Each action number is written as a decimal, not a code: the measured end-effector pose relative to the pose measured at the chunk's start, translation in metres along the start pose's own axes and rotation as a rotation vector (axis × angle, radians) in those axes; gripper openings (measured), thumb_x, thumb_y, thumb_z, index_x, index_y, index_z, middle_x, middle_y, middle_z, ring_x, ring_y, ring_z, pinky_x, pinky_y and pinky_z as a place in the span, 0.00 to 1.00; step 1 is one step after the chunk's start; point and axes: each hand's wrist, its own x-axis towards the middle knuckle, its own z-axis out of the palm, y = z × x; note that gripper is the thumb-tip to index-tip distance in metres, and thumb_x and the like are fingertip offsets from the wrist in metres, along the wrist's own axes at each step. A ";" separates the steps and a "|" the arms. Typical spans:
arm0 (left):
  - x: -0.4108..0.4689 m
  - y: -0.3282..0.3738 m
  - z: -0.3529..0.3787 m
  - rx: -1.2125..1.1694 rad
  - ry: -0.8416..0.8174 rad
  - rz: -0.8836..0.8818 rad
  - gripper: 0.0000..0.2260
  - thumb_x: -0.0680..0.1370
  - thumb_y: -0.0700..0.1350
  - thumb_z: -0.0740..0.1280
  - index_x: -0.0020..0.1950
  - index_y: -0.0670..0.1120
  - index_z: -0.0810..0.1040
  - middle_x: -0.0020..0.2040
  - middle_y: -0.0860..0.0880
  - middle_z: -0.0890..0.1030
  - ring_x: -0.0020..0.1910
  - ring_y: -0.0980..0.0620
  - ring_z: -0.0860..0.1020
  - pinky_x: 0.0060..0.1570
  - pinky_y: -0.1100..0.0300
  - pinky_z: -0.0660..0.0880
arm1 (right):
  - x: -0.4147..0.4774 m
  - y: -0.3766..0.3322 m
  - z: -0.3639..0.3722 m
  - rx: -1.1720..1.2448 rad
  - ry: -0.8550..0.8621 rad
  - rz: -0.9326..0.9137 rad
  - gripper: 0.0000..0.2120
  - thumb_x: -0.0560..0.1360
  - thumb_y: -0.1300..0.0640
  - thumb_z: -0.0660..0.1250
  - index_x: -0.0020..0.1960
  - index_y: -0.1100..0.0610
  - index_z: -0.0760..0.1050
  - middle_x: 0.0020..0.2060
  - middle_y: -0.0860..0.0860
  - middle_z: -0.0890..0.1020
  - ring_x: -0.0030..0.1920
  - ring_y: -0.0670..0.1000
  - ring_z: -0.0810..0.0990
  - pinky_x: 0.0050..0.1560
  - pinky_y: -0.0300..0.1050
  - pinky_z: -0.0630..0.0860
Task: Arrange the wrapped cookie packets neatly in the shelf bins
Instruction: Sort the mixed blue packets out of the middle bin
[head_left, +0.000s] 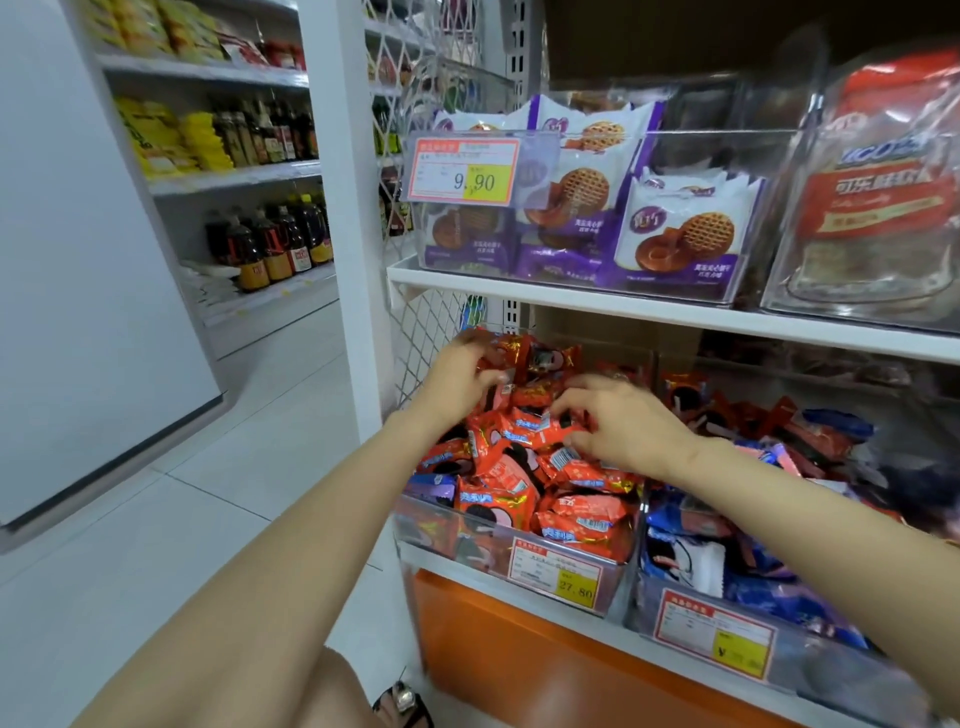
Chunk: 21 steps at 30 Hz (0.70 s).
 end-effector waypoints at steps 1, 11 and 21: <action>-0.003 -0.002 -0.007 -0.004 0.038 0.006 0.10 0.75 0.43 0.69 0.54 0.40 0.80 0.60 0.41 0.75 0.61 0.44 0.73 0.60 0.61 0.63 | 0.001 -0.001 0.000 0.016 0.008 -0.026 0.18 0.75 0.51 0.66 0.64 0.46 0.73 0.69 0.49 0.68 0.68 0.53 0.67 0.67 0.49 0.66; -0.068 -0.013 -0.044 -0.011 0.019 0.012 0.09 0.75 0.39 0.69 0.55 0.41 0.79 0.57 0.46 0.78 0.57 0.51 0.74 0.55 0.69 0.64 | 0.037 -0.034 0.022 -0.215 -0.208 -0.433 0.35 0.73 0.54 0.68 0.75 0.42 0.56 0.76 0.45 0.55 0.75 0.50 0.48 0.74 0.53 0.46; -0.078 -0.016 -0.039 0.056 -0.463 -0.066 0.13 0.73 0.41 0.72 0.56 0.40 0.79 0.54 0.45 0.80 0.52 0.51 0.78 0.47 0.72 0.68 | 0.034 -0.026 0.012 -0.349 -0.089 -0.260 0.31 0.69 0.40 0.70 0.68 0.46 0.65 0.62 0.49 0.71 0.67 0.55 0.64 0.70 0.55 0.56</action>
